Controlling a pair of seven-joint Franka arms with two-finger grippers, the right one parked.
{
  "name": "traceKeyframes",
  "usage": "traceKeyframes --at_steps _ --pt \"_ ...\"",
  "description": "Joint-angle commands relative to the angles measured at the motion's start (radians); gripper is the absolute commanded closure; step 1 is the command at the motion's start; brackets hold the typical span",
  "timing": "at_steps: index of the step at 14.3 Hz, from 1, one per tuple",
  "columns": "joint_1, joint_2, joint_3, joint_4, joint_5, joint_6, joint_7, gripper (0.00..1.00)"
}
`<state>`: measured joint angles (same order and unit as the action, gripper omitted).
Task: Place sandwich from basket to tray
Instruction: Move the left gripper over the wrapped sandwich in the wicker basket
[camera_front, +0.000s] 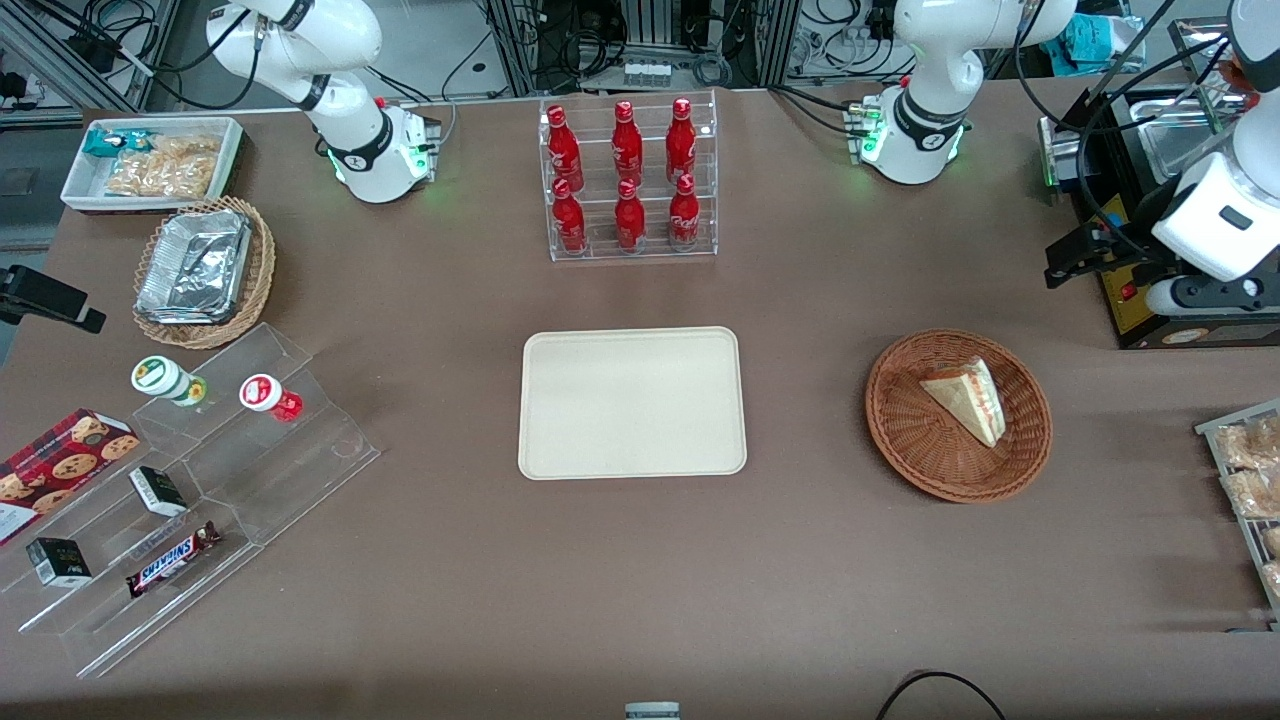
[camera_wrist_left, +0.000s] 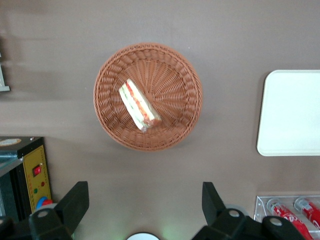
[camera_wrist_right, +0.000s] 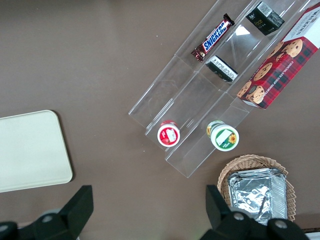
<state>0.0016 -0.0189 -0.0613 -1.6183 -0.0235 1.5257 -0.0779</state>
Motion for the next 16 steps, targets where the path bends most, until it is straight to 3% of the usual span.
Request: traceKeyframes --at_steps 1,7,9,12,16 --pt "0.006 0.013 0.000 0.008 0.003 0.019 0.024 0.00" --pt "0.005 0.056 -0.002 -0.127 0.049 0.048 0.017 0.00" --pt "0.003 0.073 -0.002 -0.220 0.100 0.158 0.007 0.00" --pt "0.006 0.056 0.000 -0.415 0.106 0.392 -0.023 0.00" --pt "0.008 0.050 0.001 -0.612 0.106 0.677 -0.294 0.00"
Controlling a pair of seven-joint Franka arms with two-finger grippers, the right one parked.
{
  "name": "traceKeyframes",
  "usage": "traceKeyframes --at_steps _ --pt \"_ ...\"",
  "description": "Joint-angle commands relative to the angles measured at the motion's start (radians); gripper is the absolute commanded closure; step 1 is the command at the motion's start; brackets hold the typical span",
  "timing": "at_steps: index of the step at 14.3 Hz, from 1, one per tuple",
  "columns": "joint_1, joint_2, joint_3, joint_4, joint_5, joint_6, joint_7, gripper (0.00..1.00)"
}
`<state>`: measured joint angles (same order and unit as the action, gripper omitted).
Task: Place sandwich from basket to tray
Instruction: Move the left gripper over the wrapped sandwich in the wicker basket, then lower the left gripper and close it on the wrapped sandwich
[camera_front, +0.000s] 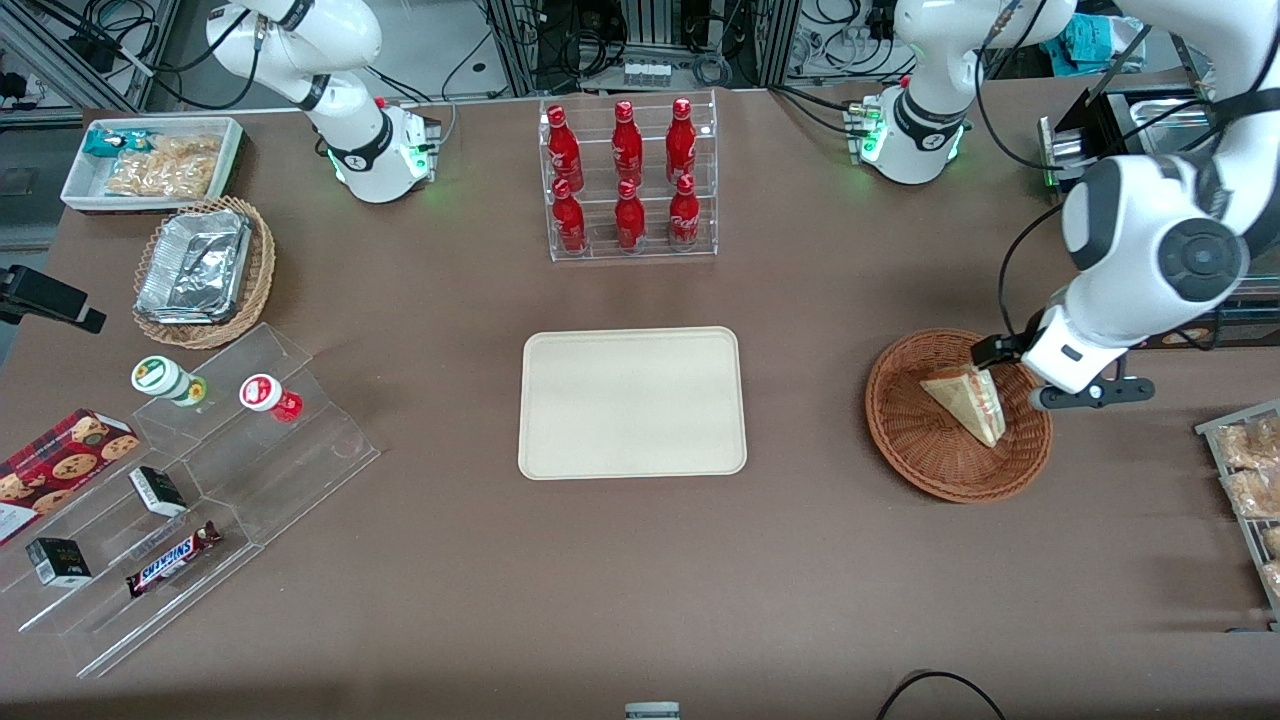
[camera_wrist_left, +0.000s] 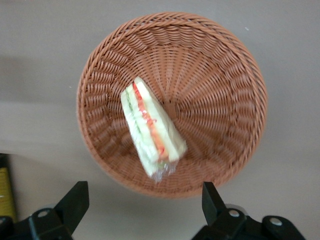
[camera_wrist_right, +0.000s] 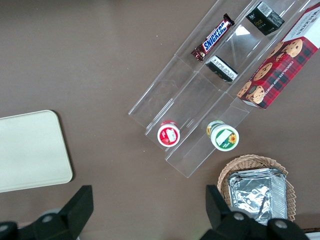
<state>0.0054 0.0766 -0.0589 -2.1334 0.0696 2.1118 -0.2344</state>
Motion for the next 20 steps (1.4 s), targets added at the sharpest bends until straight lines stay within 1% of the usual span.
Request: traceKeyframes --at_steps 1,3,4,6,8,11,12,13,14,15,16,17,20 --pt "0.004 -0.038 0.001 -0.106 0.013 0.106 -0.240 0.00" --pt "0.004 -0.012 -0.001 -0.106 0.012 0.117 -0.437 0.00" --pt "0.004 0.001 -0.001 -0.108 0.007 0.146 -0.527 0.00" --pt "0.004 0.026 -0.001 -0.135 0.007 0.229 -0.653 0.00" --pt "0.004 0.038 0.001 -0.186 0.007 0.319 -0.687 0.00" --pt "0.028 0.080 0.001 -0.212 -0.001 0.394 -0.689 0.00" --pt "0.028 0.097 0.001 -0.214 -0.001 0.419 -0.691 0.07" --pt "0.028 0.104 0.001 -0.212 -0.001 0.424 -0.692 0.27" --pt "0.028 0.104 0.001 -0.212 -0.001 0.419 -0.692 0.56" --pt "0.028 0.098 0.001 -0.212 -0.001 0.410 -0.692 0.83" --pt "0.028 0.095 0.001 -0.209 -0.001 0.396 -0.694 0.90" --pt "0.027 0.092 -0.001 -0.203 -0.001 0.386 -0.698 0.93" --pt "0.018 0.055 -0.006 -0.188 -0.002 0.363 -0.746 0.96"
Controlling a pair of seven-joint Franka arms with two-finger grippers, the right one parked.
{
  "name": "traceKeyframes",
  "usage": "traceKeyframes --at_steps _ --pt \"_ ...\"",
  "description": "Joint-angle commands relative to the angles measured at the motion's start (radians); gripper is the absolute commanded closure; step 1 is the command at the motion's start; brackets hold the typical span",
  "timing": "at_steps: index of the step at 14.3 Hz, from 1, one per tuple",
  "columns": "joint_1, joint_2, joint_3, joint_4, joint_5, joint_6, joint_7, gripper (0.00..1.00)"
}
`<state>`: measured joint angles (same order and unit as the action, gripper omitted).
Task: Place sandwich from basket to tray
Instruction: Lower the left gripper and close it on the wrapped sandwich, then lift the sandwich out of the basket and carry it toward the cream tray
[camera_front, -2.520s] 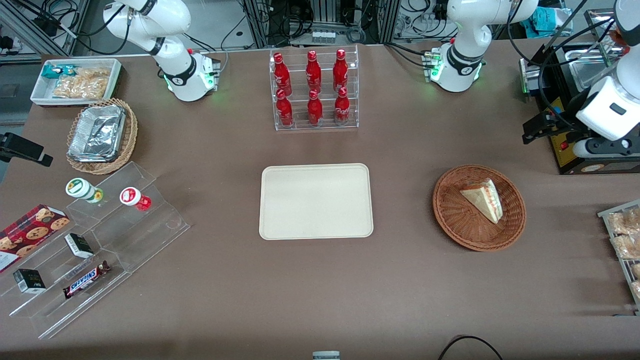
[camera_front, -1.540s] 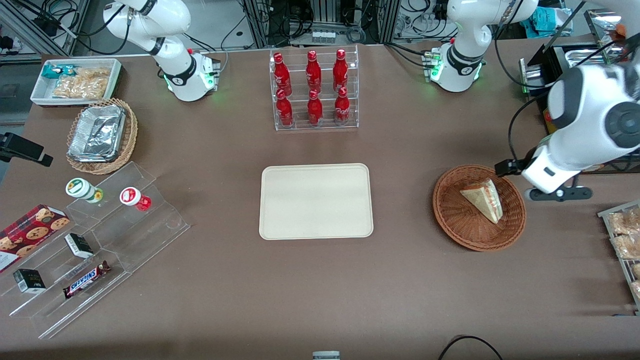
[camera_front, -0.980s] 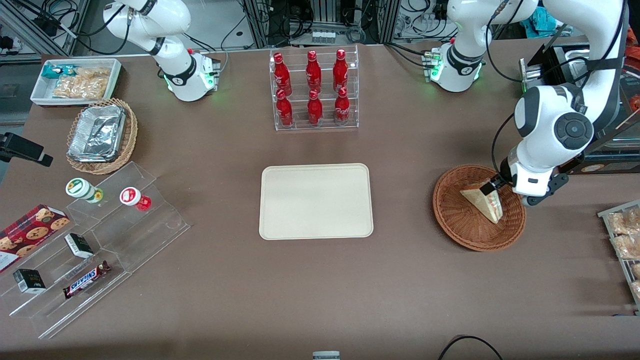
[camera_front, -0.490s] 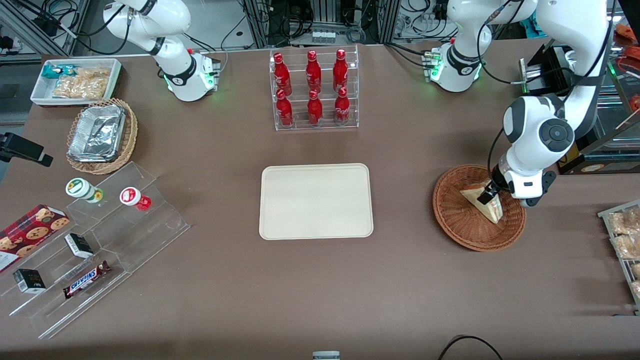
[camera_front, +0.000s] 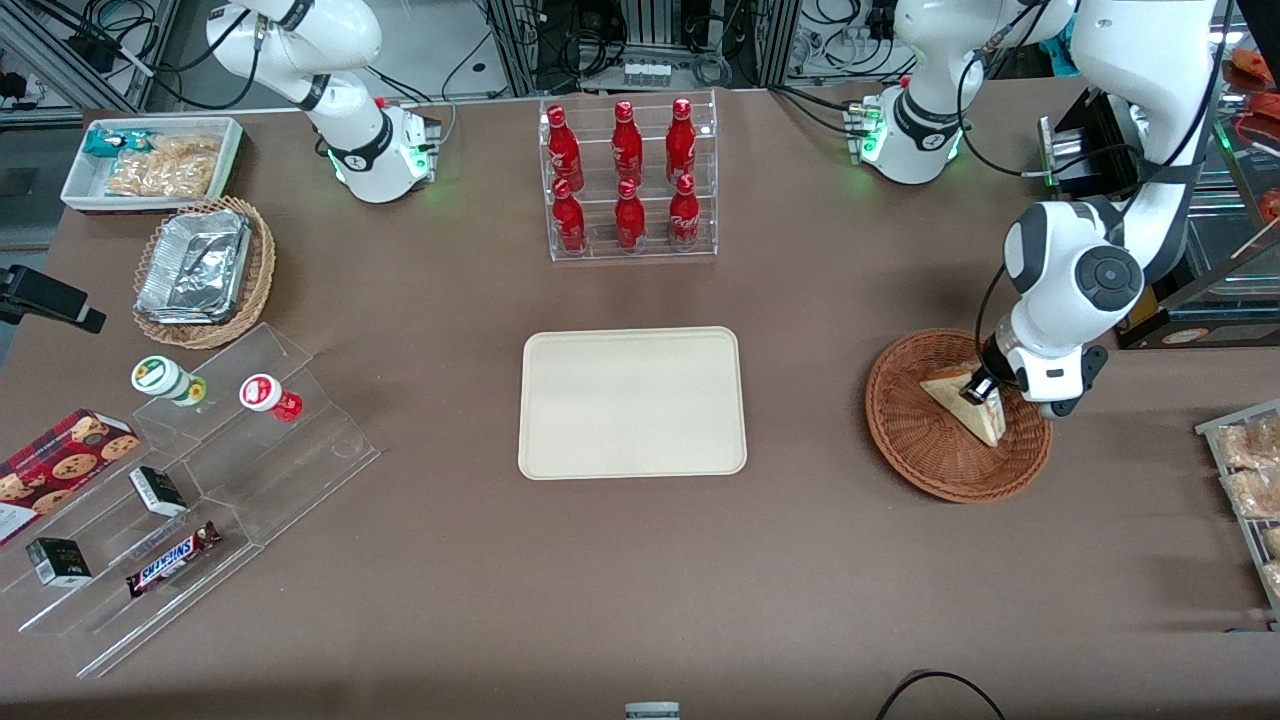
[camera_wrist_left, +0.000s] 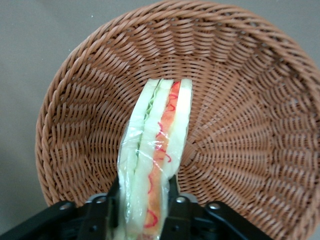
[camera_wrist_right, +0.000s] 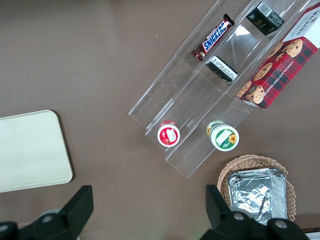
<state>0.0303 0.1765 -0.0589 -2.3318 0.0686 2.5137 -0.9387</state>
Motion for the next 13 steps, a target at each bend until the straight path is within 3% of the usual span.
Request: traceKeyframes --at_steps 1,4,8,13 --pt "-0.012 -0.058 -0.010 0.038 -0.001 -0.089 -0.040 0.96" --pt "-0.055 -0.051 -0.044 0.184 0.000 -0.316 -0.005 0.97" --pt "-0.183 0.041 -0.082 0.398 0.007 -0.544 0.251 1.00" --pt "-0.376 0.194 -0.093 0.572 0.002 -0.587 0.265 1.00"
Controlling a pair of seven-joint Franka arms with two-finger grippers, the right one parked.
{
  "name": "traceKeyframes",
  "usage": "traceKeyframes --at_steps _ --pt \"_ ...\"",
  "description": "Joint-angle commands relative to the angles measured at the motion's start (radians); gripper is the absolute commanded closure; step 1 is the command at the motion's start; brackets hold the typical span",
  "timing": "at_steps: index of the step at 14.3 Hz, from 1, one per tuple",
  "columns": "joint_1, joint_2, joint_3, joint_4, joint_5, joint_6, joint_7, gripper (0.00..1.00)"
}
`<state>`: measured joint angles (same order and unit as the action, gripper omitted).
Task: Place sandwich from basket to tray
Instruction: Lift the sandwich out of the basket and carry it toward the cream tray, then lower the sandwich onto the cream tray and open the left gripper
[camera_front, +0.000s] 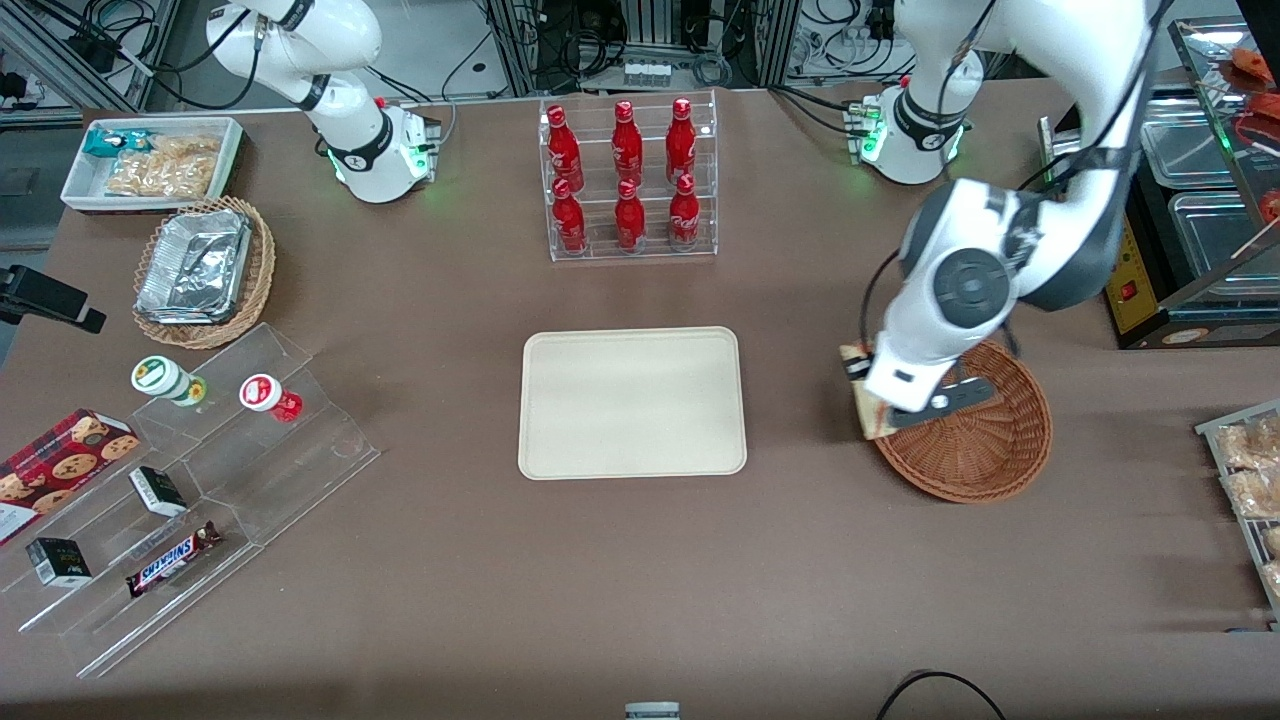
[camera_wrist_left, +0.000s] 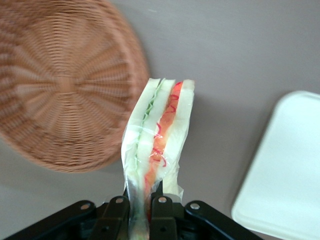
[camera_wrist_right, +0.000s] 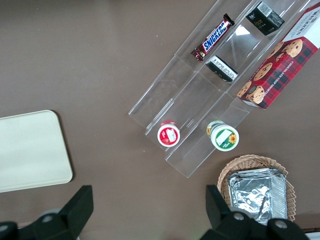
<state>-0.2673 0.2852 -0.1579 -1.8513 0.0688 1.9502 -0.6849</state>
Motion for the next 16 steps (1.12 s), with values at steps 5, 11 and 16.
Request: traceKeyframes --at_steps 5,11,16 --pt "-0.252 0.282 0.006 0.318 0.008 -0.022 -0.169 1.00" --pt "-0.374 0.463 0.006 0.536 0.005 -0.022 -0.271 1.00" --pt "-0.426 0.549 0.006 0.619 0.003 -0.002 -0.321 1.00"
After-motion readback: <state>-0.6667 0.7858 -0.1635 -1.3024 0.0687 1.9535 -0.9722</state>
